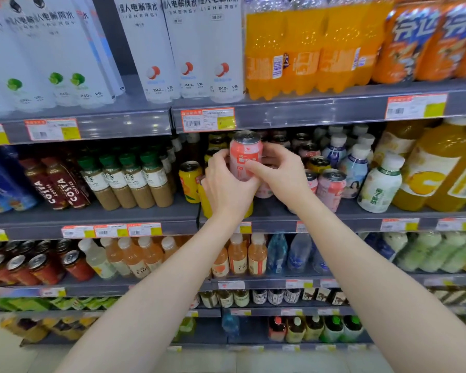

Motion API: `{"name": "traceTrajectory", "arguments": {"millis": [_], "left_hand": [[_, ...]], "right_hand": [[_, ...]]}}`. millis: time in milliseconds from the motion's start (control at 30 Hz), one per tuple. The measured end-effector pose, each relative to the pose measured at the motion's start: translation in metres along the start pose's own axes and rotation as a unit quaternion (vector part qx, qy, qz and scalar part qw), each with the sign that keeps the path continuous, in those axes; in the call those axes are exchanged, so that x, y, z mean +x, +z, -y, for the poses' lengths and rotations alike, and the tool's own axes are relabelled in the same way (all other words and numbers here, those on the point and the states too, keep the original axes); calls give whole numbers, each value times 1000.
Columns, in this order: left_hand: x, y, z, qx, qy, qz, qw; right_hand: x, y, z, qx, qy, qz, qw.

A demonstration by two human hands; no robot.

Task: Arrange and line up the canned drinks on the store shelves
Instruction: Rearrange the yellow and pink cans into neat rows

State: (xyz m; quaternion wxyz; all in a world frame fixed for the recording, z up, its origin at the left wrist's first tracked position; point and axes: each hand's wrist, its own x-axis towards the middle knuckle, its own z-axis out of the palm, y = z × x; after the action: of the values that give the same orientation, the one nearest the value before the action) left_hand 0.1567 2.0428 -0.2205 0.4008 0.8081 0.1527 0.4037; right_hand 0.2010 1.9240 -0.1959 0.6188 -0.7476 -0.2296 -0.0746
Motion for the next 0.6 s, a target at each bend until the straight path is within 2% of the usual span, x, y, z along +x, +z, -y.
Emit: {"name": "traceTrajectory", "arguments": {"millis": [267, 433, 600], "left_hand": [[-18, 38, -12, -66, -14, 44, 997], [-35, 61, -11, -67, -43, 81, 994], [-49, 74, -5, -40, -62, 76, 994]], "right_hand": [[-4, -43, -16, -30, 27, -7, 999], [-4, -61, -32, -67, 47, 9, 997], [-8, -66, -48, -91, 40, 34, 994]]}}
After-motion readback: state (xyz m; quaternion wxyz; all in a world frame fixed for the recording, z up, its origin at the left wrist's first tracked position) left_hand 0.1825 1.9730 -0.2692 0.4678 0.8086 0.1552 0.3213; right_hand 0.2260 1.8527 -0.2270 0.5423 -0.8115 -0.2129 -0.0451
